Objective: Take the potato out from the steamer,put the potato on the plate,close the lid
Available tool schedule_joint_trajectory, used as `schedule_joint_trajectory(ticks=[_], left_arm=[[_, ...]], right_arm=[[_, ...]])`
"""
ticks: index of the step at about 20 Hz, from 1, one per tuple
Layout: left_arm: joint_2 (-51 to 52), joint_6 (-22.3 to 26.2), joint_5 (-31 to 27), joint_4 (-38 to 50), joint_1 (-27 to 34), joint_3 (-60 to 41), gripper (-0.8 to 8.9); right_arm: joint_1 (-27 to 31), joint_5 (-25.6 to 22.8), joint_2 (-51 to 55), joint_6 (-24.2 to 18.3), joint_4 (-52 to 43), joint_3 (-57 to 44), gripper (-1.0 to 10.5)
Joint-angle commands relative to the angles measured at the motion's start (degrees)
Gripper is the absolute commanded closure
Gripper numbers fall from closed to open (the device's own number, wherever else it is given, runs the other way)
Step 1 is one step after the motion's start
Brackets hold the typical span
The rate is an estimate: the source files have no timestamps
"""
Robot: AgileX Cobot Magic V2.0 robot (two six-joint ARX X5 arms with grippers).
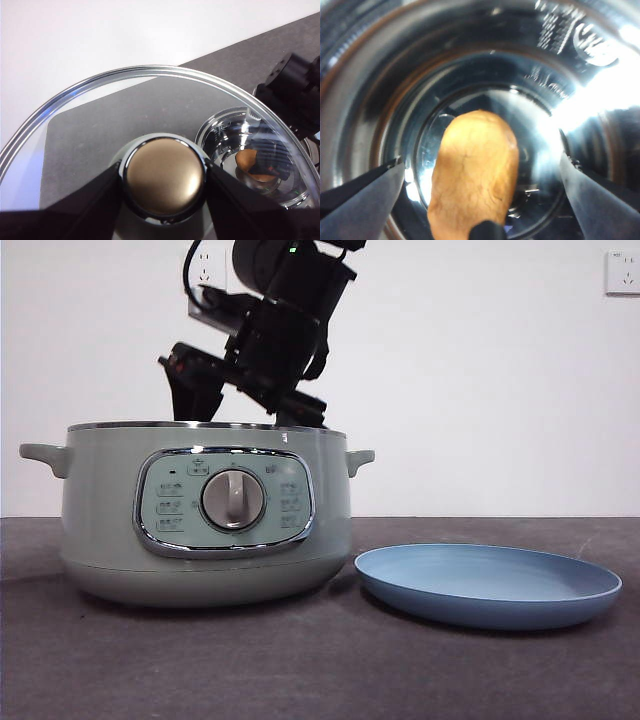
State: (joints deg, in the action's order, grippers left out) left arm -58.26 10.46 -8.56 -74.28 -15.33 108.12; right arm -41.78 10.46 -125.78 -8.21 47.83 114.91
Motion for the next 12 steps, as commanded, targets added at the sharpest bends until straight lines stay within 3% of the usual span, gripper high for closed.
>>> schedule_joint_trajectory(ticks=[1,5,6,8,9,12], left_arm=[[0.4,0.5,-0.2,2.7,0.1,0.9,8.22],[-0.6,0.5,-0.2,2.6,0.1,0.9,8.22],[-0.8,0.5,-0.1,2.6,0.1,0.9,8.22],[-1.2,0.4,0.1,2.6,0.1,0.9,8.22],[-1.3,0.3,0.1,2.7,0.1,0.9,8.22],[-2.0,0.3,0.1,2.7,0.1,0.9,8.22]], right_arm=[[-0.3,-0.1,-2.2,-0.5,0.7,0.2,3.6],[-1.8,-0.5,-2.5,-1.4,0.9,0.2,5.0],[-2.1,-0.7,-2.5,-2.1,0.9,0.2,5.9],[-3.4,-4.5,-2.5,-4.5,0.8,0.2,9.1],[-3.9,-5.7,-2.5,-5.4,0.6,0.2,9.6],[-4.3,-9.2,-2.2,-5.4,5.1,3.1,9.6]])
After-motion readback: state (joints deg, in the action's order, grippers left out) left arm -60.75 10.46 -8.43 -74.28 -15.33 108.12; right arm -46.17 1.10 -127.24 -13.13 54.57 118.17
